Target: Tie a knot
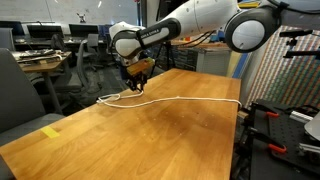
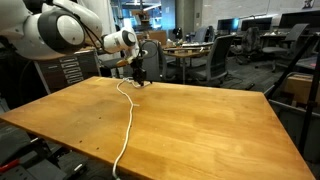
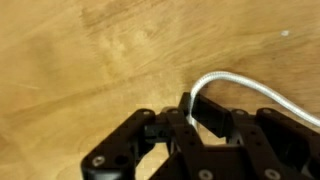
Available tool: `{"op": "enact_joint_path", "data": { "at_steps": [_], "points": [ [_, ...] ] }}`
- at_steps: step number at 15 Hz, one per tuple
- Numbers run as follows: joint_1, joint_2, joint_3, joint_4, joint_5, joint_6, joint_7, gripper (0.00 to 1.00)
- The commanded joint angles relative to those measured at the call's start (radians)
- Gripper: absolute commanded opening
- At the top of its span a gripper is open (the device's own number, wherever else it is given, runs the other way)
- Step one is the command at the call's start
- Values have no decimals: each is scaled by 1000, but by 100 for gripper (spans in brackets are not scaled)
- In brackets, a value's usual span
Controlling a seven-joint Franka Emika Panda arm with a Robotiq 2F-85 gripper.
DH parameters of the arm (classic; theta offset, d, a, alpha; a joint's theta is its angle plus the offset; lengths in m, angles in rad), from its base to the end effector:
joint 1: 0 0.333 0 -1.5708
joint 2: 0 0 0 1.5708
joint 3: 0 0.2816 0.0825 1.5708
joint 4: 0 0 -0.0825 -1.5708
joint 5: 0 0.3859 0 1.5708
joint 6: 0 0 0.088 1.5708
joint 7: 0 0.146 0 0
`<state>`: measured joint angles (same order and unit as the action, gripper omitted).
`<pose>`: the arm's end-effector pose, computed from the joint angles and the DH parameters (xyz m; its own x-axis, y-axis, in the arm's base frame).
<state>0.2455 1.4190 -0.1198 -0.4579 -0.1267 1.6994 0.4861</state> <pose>0.7359 0.1246 0.1026 0.9682 -0.2459 -0.0460 -0.2224 -0.9301 0.2922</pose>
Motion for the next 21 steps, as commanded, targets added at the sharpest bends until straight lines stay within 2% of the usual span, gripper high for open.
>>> {"op": "enact_joint_path", "data": {
  "at_steps": [1, 2, 3, 4, 5, 11, 16, 17, 21],
  "points": [
    [-59, 49, 37, 43, 74, -52, 102, 10],
    [-30, 32, 13, 28, 36, -27, 50, 36],
    [-37, 32, 15, 24, 40, -25, 54, 12],
    [-38, 29, 14, 20, 39, -23, 53, 19],
    [-36, 23, 14, 11, 37, -18, 54, 51],
    [18, -34, -59, 14, -35, 181, 177, 97],
    [41, -109, -52, 38, -28, 251, 268, 100],
    [35, -75, -45, 43, -30, 223, 225, 100],
    [39, -106, -44, 44, -31, 228, 248, 100]
  ]
}}
